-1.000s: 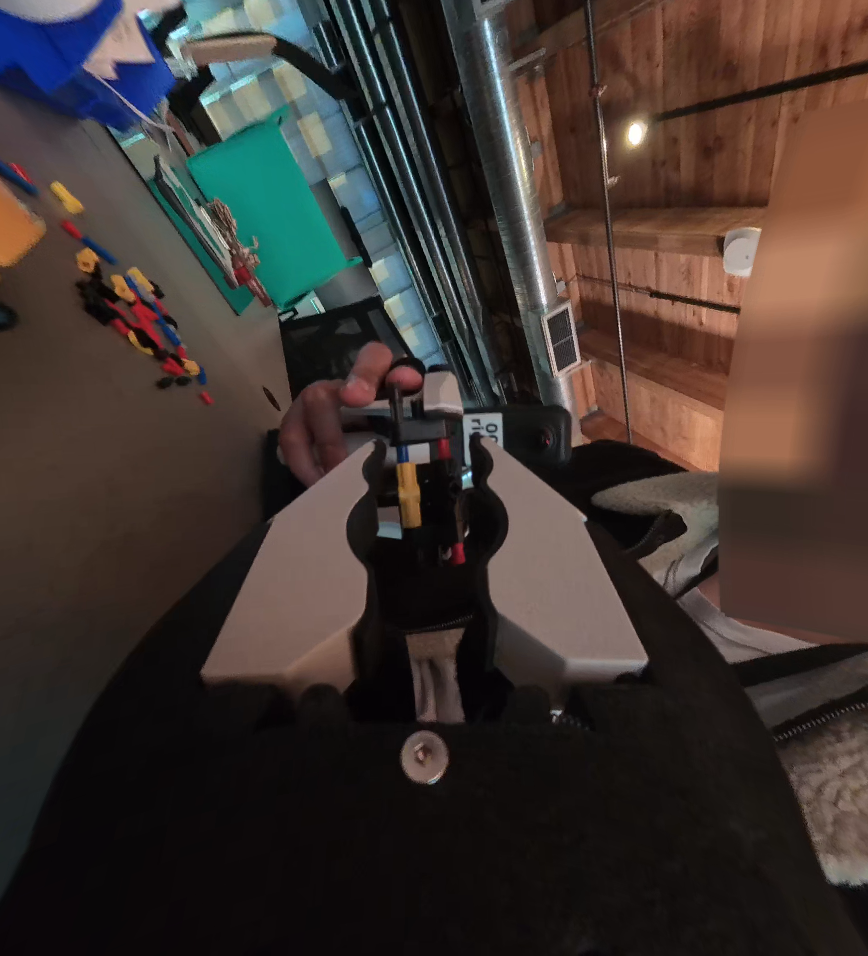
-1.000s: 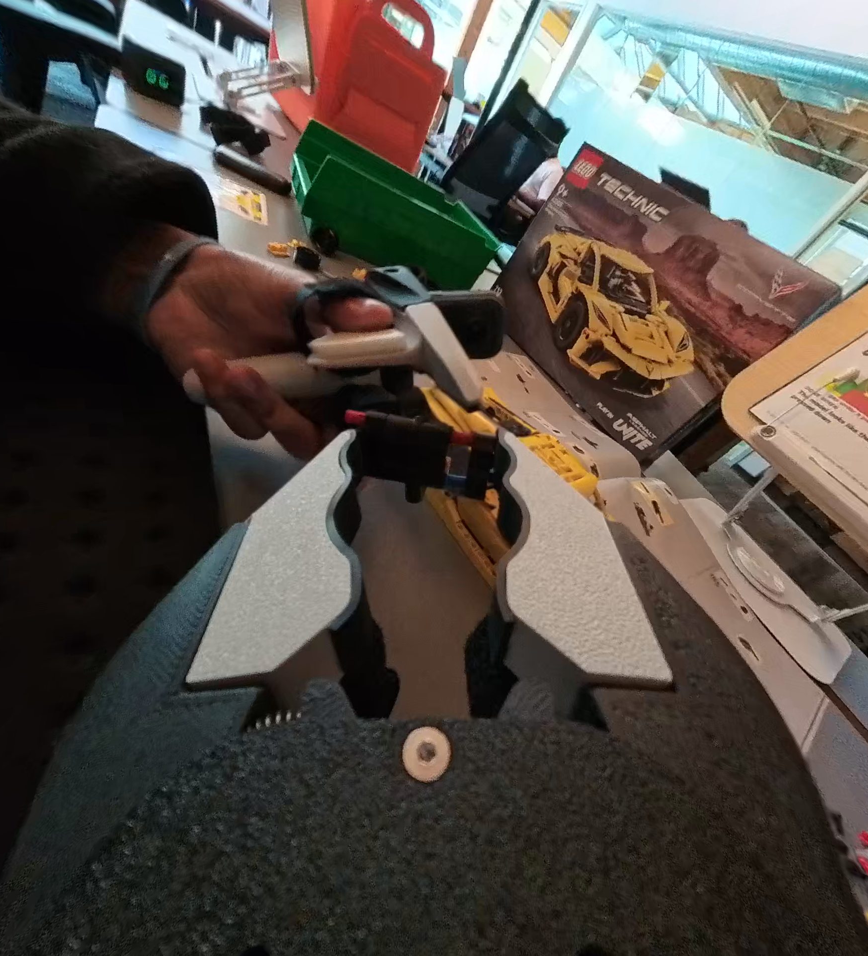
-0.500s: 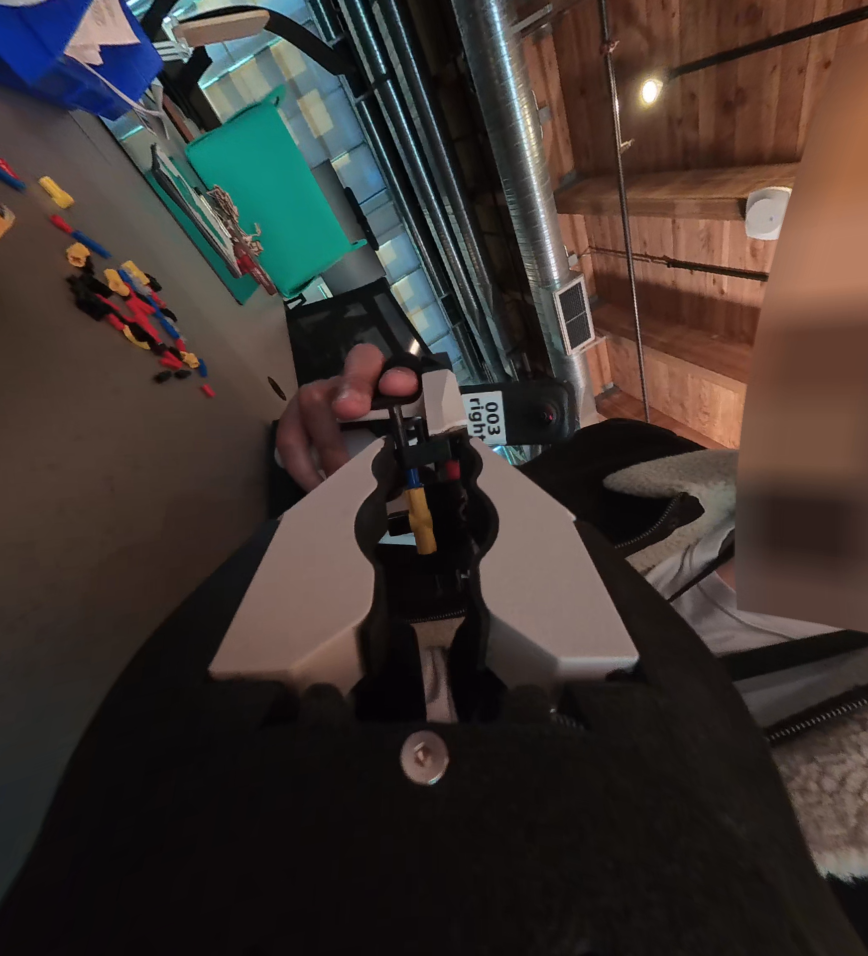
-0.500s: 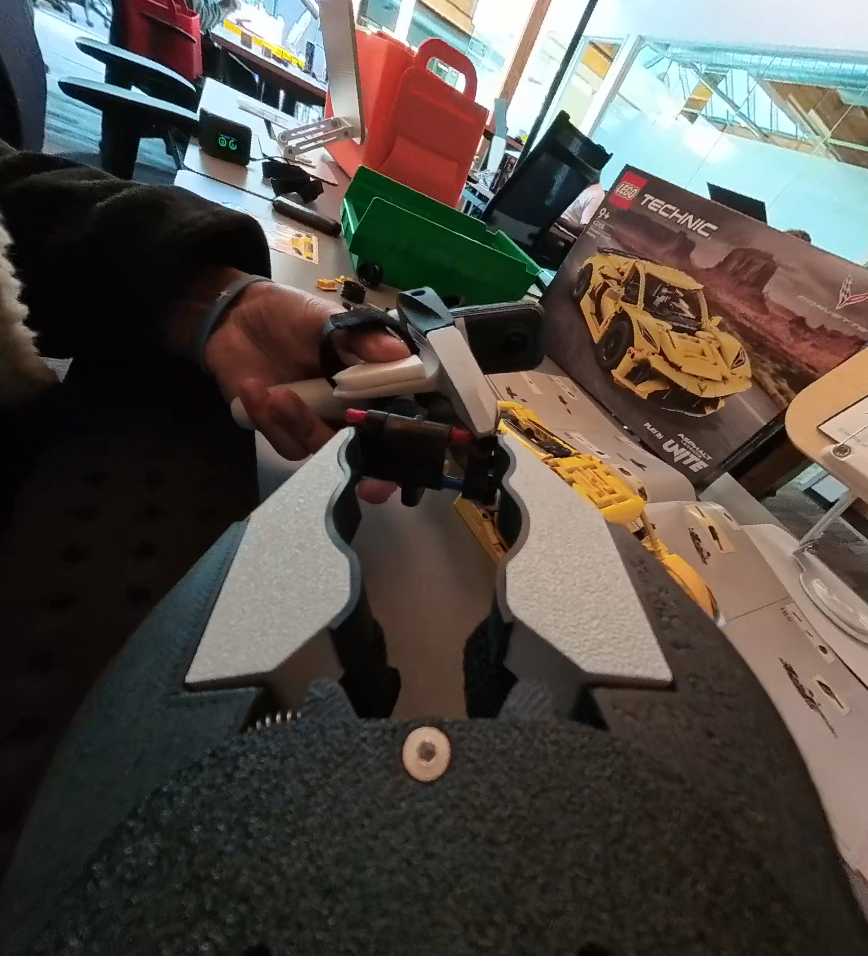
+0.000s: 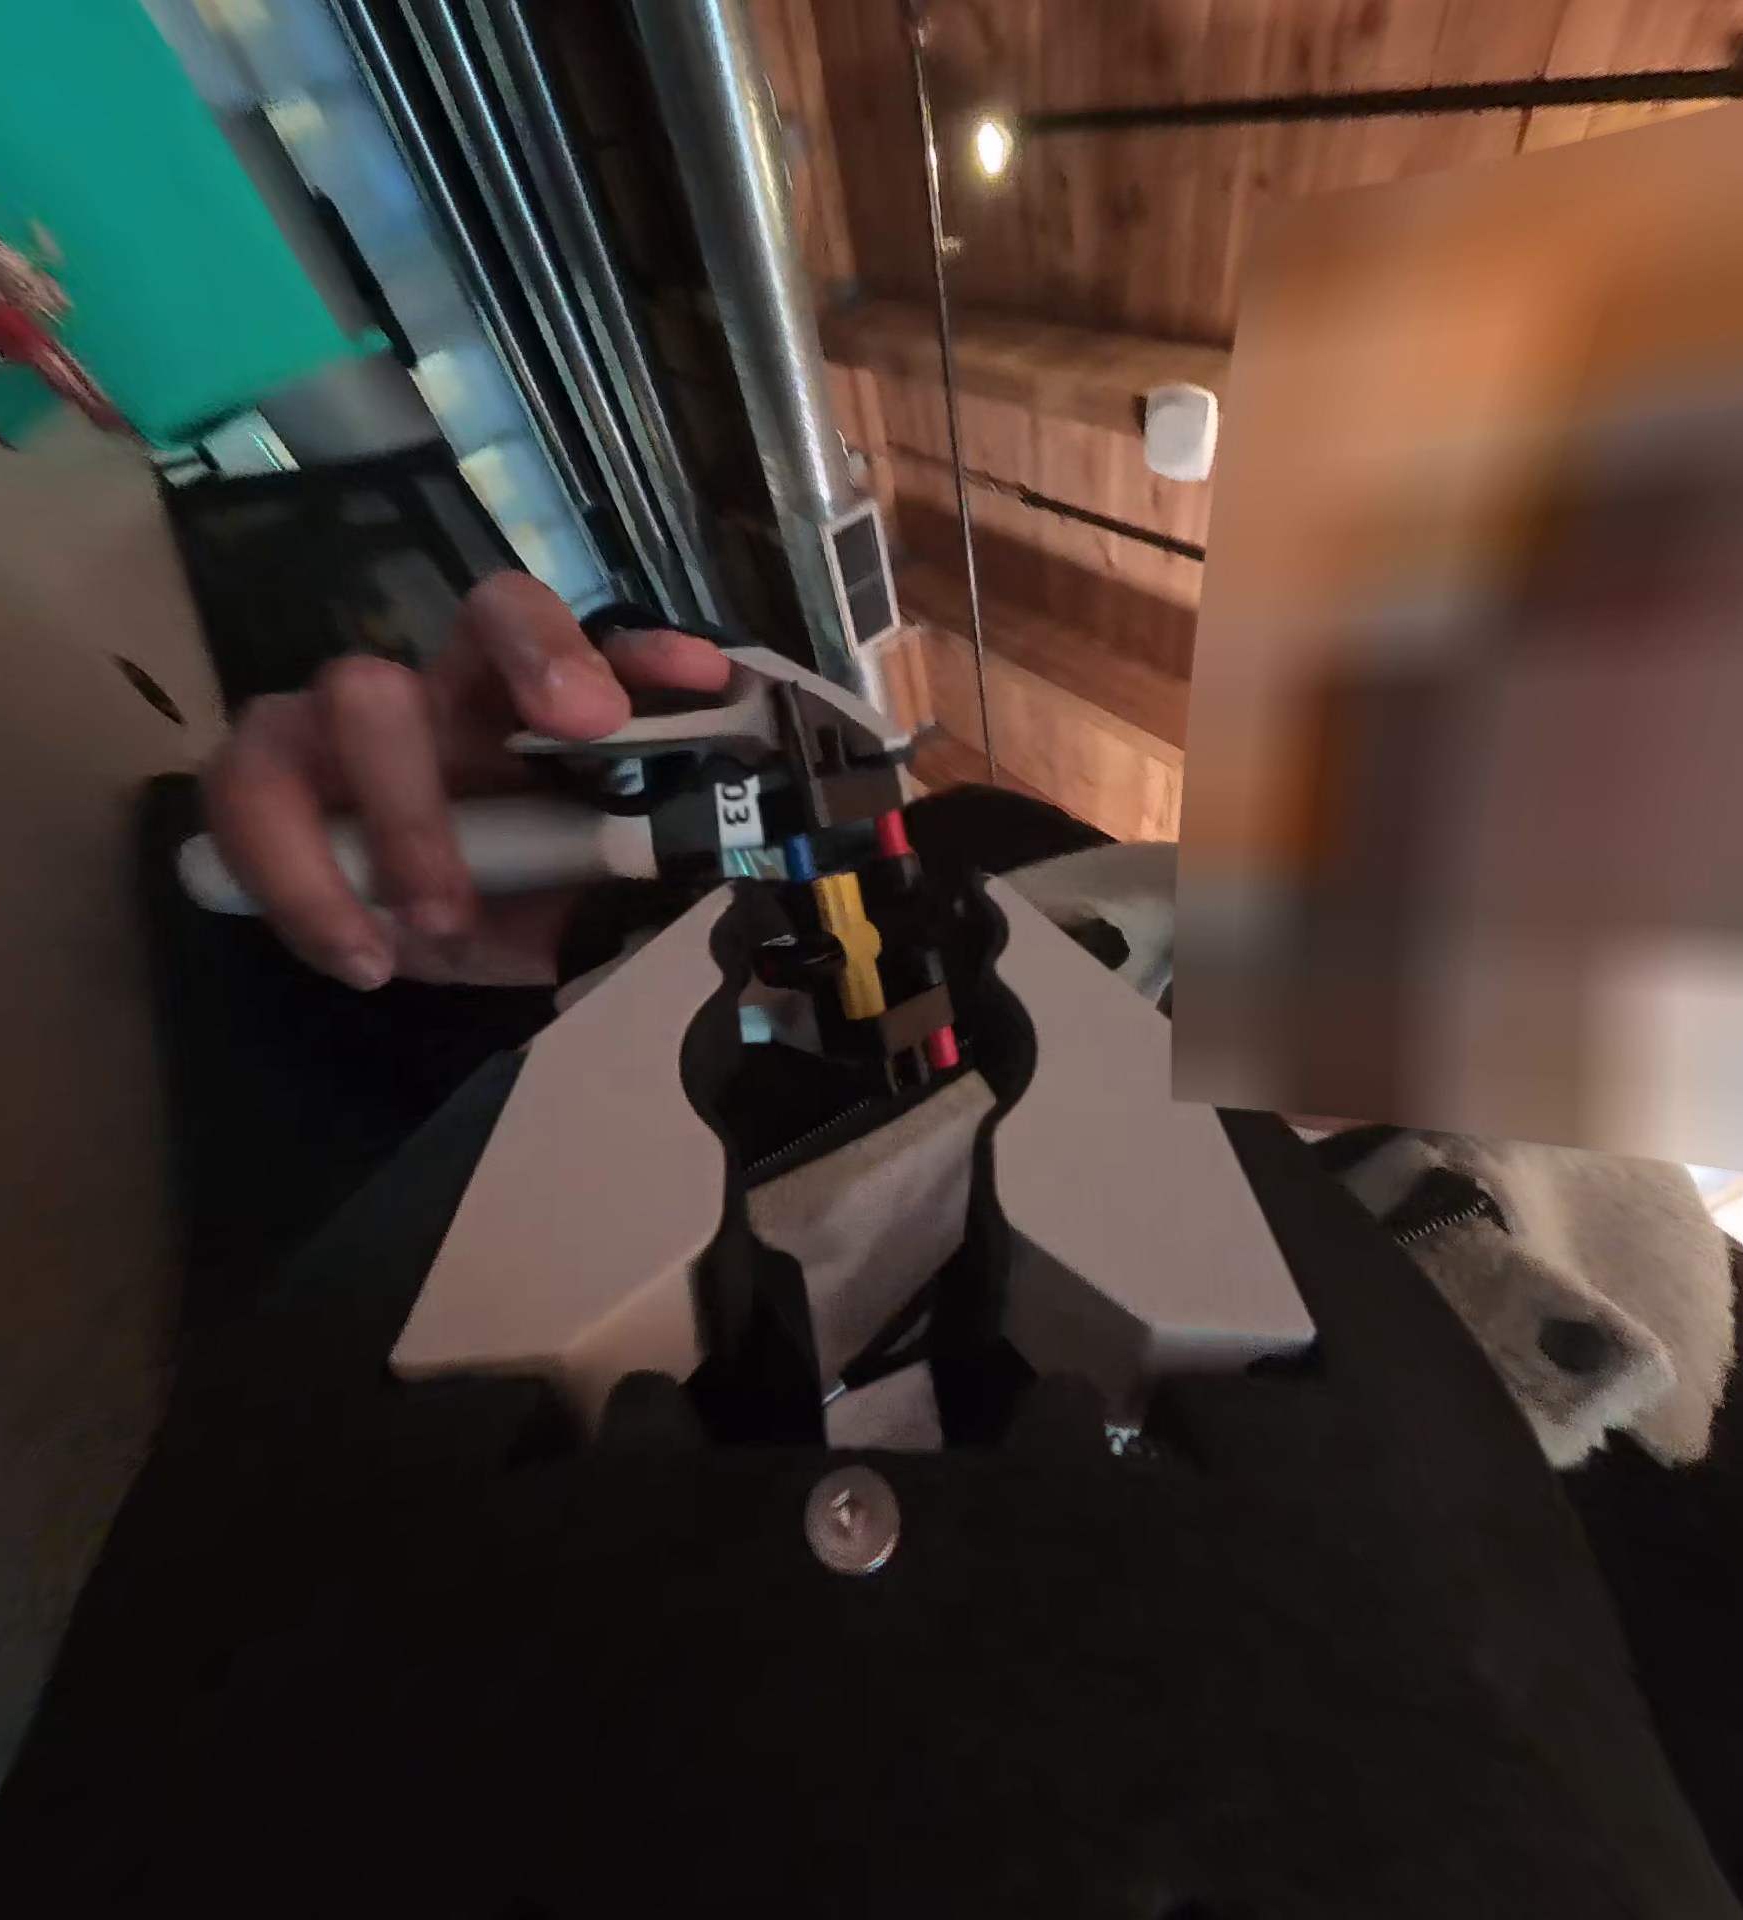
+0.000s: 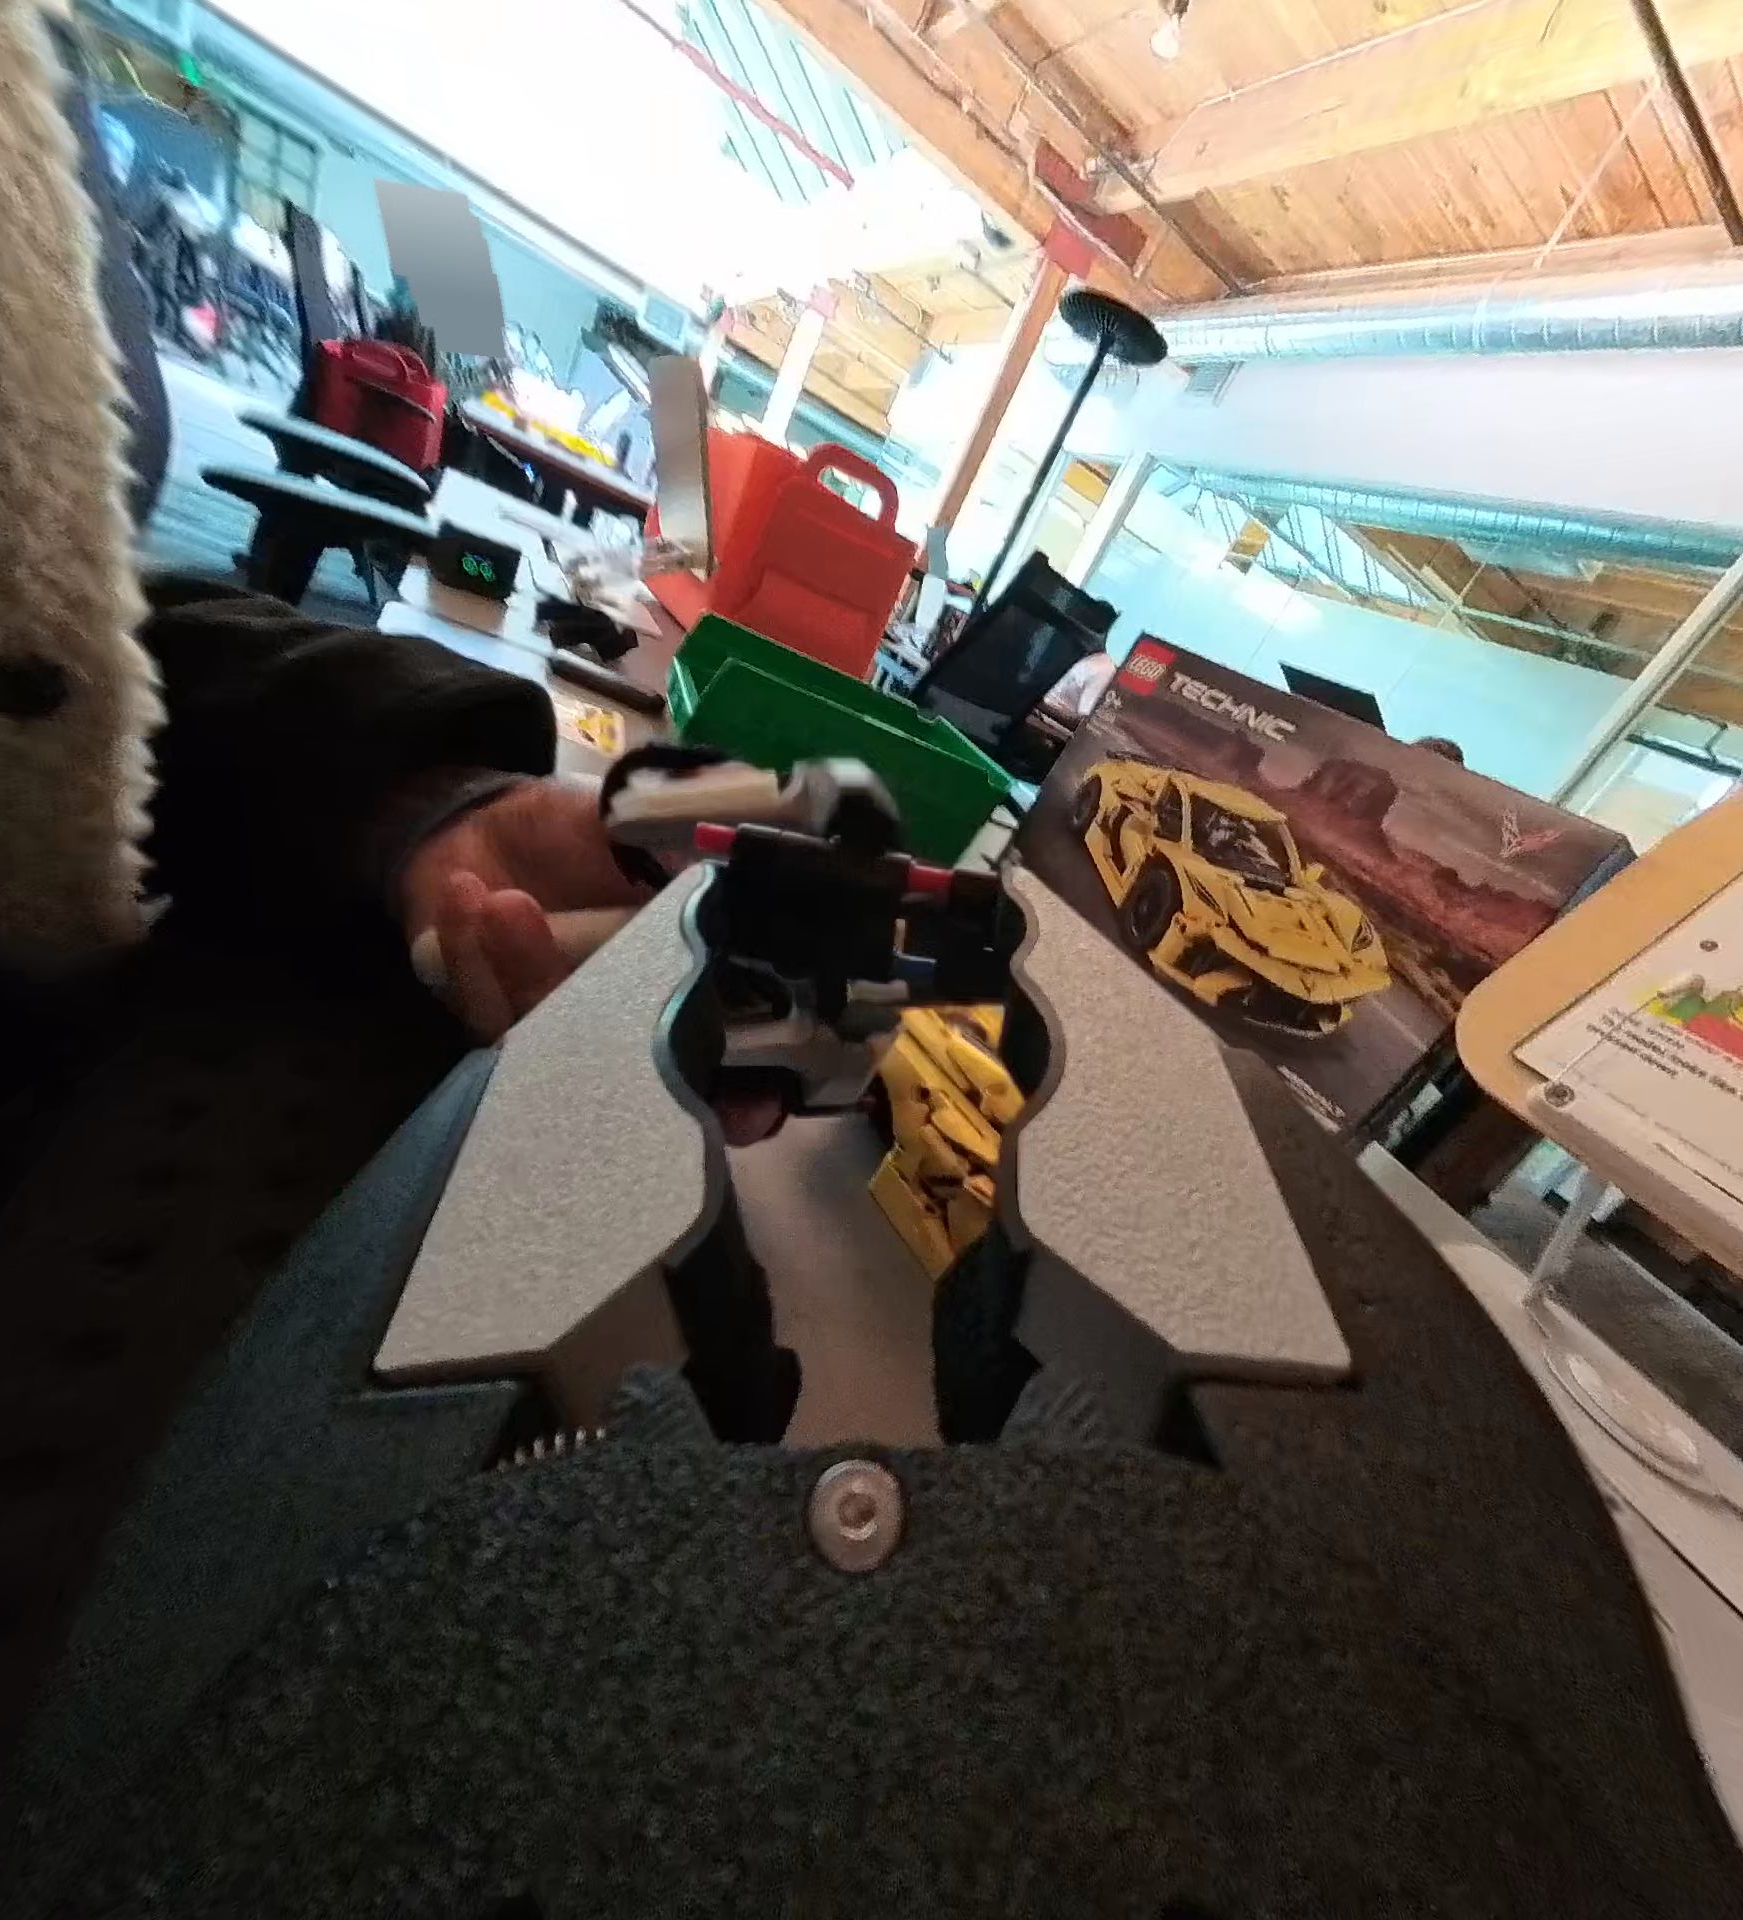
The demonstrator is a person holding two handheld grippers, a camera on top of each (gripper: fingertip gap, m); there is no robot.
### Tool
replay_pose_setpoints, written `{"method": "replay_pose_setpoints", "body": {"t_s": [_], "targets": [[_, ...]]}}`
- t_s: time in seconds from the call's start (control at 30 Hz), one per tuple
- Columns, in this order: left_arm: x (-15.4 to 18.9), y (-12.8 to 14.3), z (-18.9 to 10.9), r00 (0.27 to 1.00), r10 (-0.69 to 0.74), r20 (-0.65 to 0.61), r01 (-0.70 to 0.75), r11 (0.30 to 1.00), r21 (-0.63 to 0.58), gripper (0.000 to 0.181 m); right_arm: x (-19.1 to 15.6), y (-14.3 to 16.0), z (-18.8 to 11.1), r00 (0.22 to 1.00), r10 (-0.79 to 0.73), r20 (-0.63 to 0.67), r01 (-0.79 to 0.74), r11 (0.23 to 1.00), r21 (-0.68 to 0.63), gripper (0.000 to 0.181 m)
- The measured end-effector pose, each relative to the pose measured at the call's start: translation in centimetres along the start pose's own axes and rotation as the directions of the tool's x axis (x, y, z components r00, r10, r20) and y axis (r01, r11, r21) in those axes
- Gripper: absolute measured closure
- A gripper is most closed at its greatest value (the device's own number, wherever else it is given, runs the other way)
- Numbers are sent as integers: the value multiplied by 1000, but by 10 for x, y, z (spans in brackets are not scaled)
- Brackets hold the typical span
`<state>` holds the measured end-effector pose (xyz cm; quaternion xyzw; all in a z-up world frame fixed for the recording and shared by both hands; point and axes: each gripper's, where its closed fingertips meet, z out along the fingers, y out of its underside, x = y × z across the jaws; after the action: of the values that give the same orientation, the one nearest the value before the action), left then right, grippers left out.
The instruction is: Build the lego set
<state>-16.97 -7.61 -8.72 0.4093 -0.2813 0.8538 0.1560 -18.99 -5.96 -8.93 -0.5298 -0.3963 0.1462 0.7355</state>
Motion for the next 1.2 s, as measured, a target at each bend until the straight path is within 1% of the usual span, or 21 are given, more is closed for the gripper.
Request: {"method": "replay_pose_setpoints", "body": {"t_s": [0.03, 0.07, 0.13, 0.23, 0.27, 0.33, 0.4, 0.5, 0.57, 0.6, 0.63, 0.67, 0.73, 0.77, 0.8, 0.87, 0.93, 1.0, 1.1, 1.2], "targets": [[-1, -1, -1, 1000, 11, 14, -11, 1000, 5, 148, 0, -1, -1, 1000, 5, 2, -5, 1000, 9, 132], [-2, -5, -4, 999, 26, 32, -27, 999, 25, 150, 3, 2, -2, 1000, 1, -3, -1, 1000, -4, 132], [0, -11, -10, 999, 37, 35, -39, 997, 64, 165, 7, 2, -5, 1000, 17, -6, -17, 1000, 1, 132], [-3, -9, -11, 996, 54, 65, -58, 997, 55, 165, 5, 4, -7, 999, 39, 18, -39, 999, 3, 132], [-6, -10, -13, 993, 70, 92, -75, 996, 55, 165, 6, 6, -6, 999, 39, 17, -39, 999, -7, 132], [-15, -12, -18, 974, 123, 190, -133, 990, 43, 165, 7, 18, -7, 1000, 15, 16, -14, 997, -77, 131], [-26, -14, -22, 935, 190, 299, -203, 979, 13, 165, 8, 31, -9, 999, 29, 20, -25, 988, -153, 132], [-42, -15, -29, 830, 308, 465, -308, 948, -79, 165, 7, 50, -16, 995, 83, 63, -61, 954, -293, 129], [-49, -18, -33, 757, 367, 540, -362, 924, -120, 165, 6, 51, -21, 990, 113, 84, -78, 935, -346, 122], [-51, -20, -36, 717, 398, 573, -389, 910, -145, 166, 6, 48, -22, 985, 147, 89, -107, 930, -352, 113], [-49, -21, -36, 696, 426, 578, -419, 895, -155, 165, 7, 46, -24, 981, 174, 84, -132, 921, -367, 110], [-45, -23, -35, 689, 444, 572, -443, 883, -153, 165, 12, 48, -25, 984, 172, 54, -137, 908, -396, 110], [-47, -24, -37, 667, 453, 592, -451, 878, -164, 165, 21, 56, -25, 990, 139, -4, -124, 870, -476, 113], [-48, -25, -37, 662, 450, 600, -454, 877, -157, 165, 19, 56, -24, 989, 148, -3, -130, 860, -494, 108], [-47, -27, -38, 657, 449, 605, -460, 875, -151, 166, 20, 56, -21, 990, 143, -21, -133, 850, -510, 108], [-51, -28, -42, 632, 448, 632, -459, 874, -161, 166, 21, 59, -17, 995, 88, -49, -100, 825, -556, 107], [-54, -27, -42, 632, 441, 637, -448, 879, -164, 165, 18, 69, -13, 998, 18, -55, -49, 776, -628, 103], [-56, -27, -43, 608, 452, 653, -455, 872, -181, 166, 12, 80, -11, 999, -17, -37, -13, 733, -680, 100], [-59, -28, -45, 573, 465, 675, -465, 862, -200, 165, 10, 89, -10, 998, -20, -52, -23, 703, -711, 98], [-58, -29, -44, 587, 448, 674, -462, 869, -176, 165, 17, 92, -8, 994, -38, -102, -49, 685, -727, 106]]}}
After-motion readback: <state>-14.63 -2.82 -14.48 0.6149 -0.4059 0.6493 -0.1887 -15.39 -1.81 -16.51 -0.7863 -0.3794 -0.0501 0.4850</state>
